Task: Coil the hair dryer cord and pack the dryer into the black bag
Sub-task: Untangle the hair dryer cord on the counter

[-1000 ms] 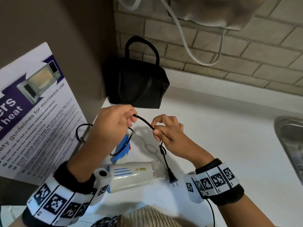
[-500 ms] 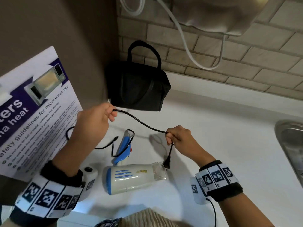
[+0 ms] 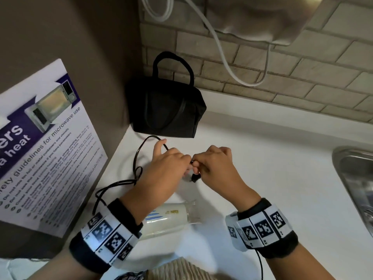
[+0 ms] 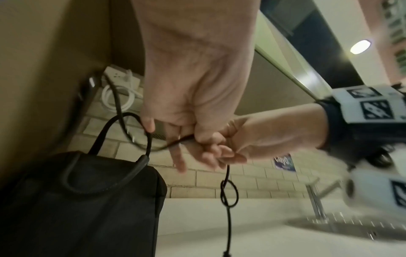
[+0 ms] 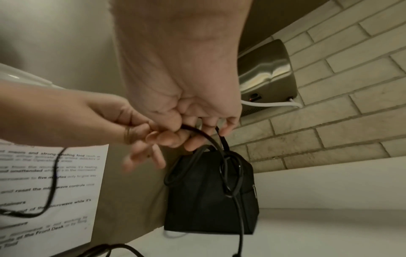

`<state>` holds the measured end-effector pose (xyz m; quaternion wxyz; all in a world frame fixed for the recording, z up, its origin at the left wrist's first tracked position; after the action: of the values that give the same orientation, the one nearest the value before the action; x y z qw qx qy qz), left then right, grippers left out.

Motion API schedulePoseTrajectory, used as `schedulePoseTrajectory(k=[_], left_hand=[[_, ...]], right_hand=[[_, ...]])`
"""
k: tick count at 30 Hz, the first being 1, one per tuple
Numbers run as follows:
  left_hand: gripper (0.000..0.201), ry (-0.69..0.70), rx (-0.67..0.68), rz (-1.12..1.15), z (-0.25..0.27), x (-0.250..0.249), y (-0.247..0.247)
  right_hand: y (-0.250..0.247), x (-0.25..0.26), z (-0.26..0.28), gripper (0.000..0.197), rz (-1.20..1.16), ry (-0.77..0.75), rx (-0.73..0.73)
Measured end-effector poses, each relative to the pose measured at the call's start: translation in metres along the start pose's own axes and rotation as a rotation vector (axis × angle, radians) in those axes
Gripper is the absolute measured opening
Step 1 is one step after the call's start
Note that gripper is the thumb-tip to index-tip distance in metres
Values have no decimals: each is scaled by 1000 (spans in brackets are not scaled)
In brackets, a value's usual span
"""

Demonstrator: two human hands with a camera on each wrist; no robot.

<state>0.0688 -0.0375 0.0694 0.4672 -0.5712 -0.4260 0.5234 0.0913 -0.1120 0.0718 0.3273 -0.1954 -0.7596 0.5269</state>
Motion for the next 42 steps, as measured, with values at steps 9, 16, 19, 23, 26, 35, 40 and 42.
schedulePoseTrajectory(k=[9,16,19,23,26,35,40,42], left_hand=[[27,107,-200,215,13,0,-36],[36,103,-236,267,18,7,-50],[37,-47,-59,253,7,24,-37],[45,-139,-43,123,4,31,-28],[31,-2,-69,10,7,3,-23],[24,-231,-194,676,6,53,-38],[20,-291,-215,768,8,73,-47],[19,-289,-194,726,9,73,-45]], right_hand=[[16,-23,4,31,-179,87,27],[19,-34,1,38,-232,134,7],[22,-35,5,37,-344,162,19],[19,-28,8,31,-412,177,43],[12,-13,5,27,-475,135,48],[9,-3,15,22,-747,169,63],[9,-16,20,24,-744,188,9],[7,-21,21,23,-729,203,-25]])
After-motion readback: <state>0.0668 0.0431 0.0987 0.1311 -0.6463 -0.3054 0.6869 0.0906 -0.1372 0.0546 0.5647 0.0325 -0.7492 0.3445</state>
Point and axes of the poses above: each hand's wrist, its own z-axis away from the middle knuckle, its own y-axis out of the palm, x = y × z, the point moved 10 cm from there along -z, towards the middle knuckle, and after that the axes turned 12 degrees about -y, right-handed, at the moved point
